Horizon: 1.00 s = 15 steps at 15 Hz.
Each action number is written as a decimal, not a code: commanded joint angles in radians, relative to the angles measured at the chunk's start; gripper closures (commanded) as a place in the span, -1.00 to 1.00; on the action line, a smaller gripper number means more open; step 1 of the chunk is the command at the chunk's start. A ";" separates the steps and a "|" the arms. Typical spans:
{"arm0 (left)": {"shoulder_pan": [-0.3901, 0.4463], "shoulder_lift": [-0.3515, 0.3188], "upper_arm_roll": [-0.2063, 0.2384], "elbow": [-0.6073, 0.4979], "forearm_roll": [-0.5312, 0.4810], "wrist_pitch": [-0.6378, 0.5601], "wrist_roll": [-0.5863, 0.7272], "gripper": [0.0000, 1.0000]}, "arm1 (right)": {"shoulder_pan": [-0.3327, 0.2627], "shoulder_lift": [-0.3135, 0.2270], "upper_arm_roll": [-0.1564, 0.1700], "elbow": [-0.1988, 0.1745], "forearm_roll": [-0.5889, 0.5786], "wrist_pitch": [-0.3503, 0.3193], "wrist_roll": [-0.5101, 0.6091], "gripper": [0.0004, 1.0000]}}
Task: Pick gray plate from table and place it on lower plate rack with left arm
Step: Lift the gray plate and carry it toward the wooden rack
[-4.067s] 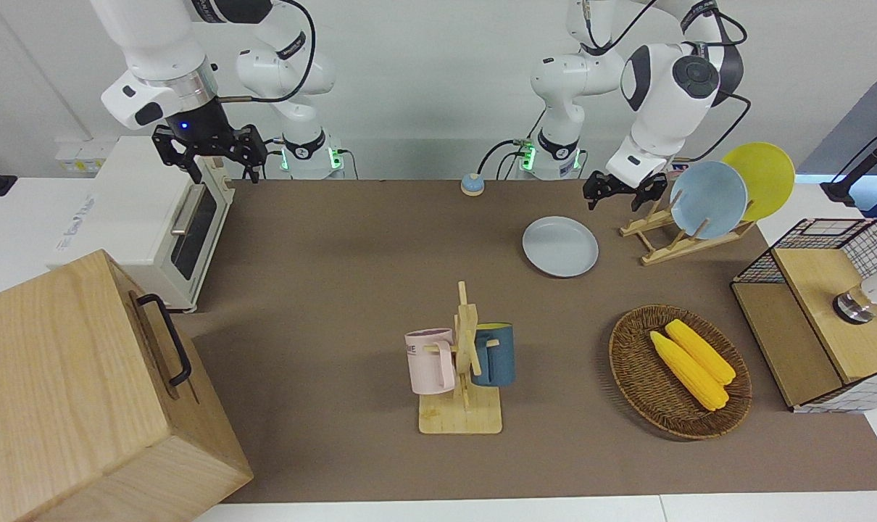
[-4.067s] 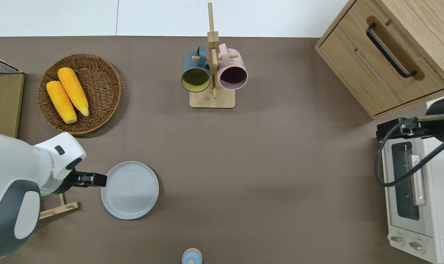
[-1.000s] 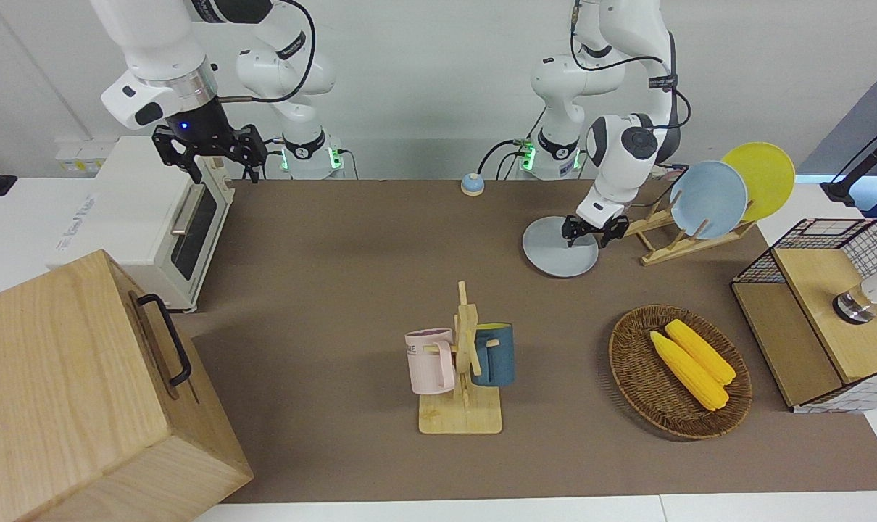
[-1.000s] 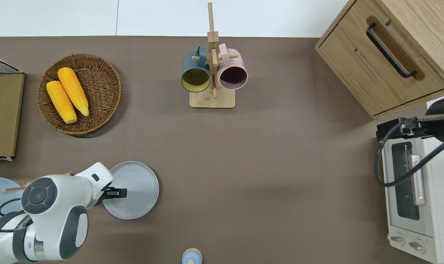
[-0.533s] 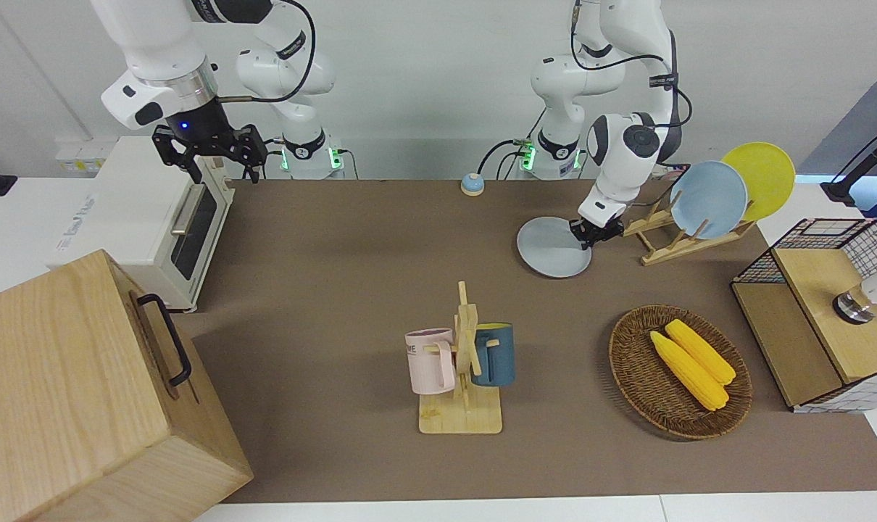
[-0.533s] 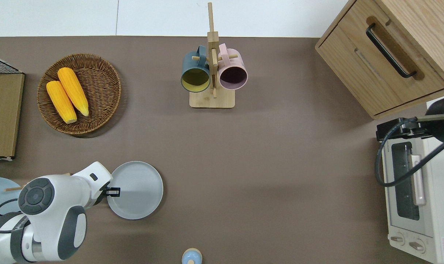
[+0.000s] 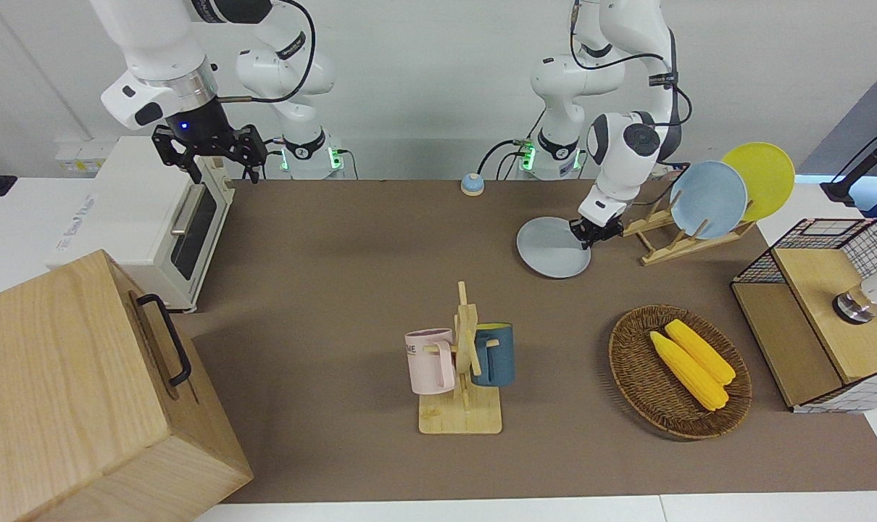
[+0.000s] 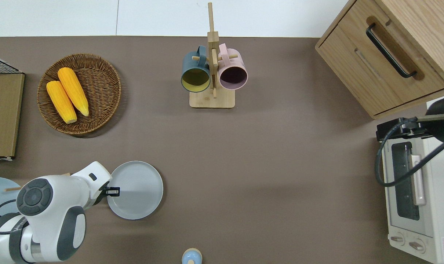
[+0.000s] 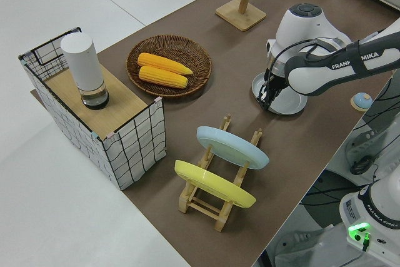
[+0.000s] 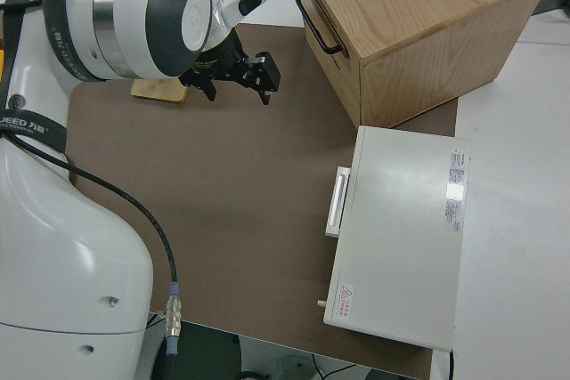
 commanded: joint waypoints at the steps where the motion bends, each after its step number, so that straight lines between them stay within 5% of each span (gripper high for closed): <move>1: 0.010 -0.044 0.009 0.006 0.002 -0.059 0.003 1.00 | -0.002 0.002 0.003 0.005 0.004 -0.006 0.004 -0.97; 7: 0.008 -0.146 0.057 0.175 0.002 -0.400 0.008 1.00 | -0.002 0.002 0.003 0.005 0.003 -0.006 0.004 -0.97; 15: 0.011 -0.184 0.081 0.387 0.013 -0.692 0.001 1.00 | -0.002 0.002 0.003 0.005 0.004 -0.006 0.004 -0.97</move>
